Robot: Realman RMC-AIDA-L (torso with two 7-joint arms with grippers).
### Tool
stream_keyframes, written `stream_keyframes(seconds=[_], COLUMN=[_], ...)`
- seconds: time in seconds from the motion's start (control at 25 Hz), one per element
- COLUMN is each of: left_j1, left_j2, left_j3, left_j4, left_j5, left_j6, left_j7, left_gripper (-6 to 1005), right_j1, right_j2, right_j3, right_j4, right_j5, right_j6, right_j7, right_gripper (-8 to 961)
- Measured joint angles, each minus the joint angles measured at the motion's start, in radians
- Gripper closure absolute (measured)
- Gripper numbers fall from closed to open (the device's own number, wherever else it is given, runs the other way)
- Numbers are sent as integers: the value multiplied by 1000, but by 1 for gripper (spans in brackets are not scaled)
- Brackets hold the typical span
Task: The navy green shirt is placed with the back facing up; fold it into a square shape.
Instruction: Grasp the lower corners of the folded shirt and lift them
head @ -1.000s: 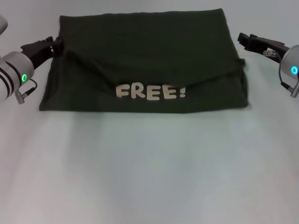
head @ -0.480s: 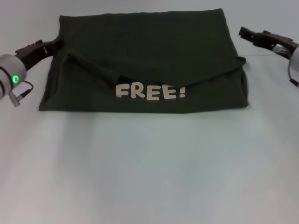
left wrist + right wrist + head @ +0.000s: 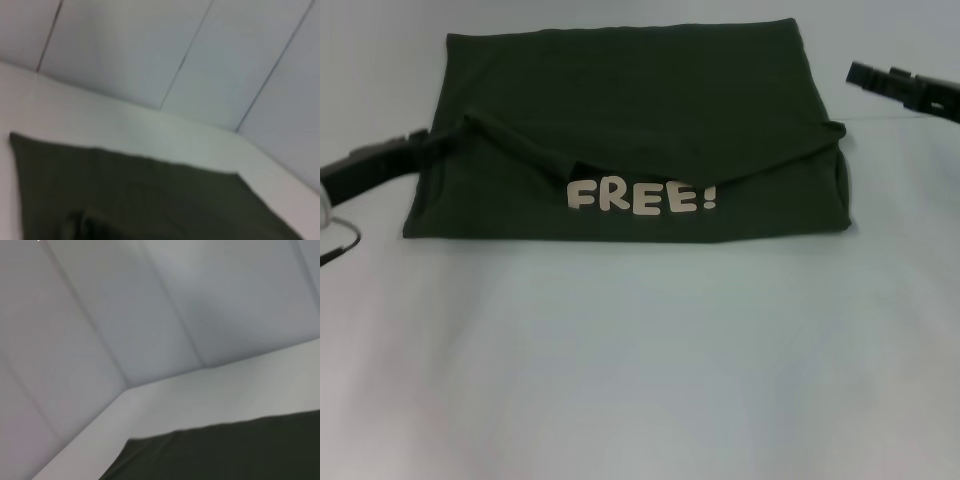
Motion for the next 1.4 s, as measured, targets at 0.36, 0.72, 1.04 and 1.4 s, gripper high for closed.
stream_keyframes(seconds=[0.36,0.72,1.04,1.4], left_j1=[10,-9,-29,-61], left_j2=[12,19,17,16], left_j3=[-7,4,51,81], left_j4=[87,73,12,-33], left_j5=[314,384,386,387], left_j6=[6,-74,-168,-228], left_j7=[-200,-266,-260,-266], left_gripper=[321,322,322,322], right_j1=[-46,-43,-41,-37], right_j2=[-18,-5,-4,-4], right_j3=[-49,-69,-80,-80], right_j4=[-15,-17,-17,-19], right_j5=[-39,-40,-40,-49], right_j6=[-49,-23,-14,-11], right_j7=[49,49,45,45], right_gripper=[36,36,36,36])
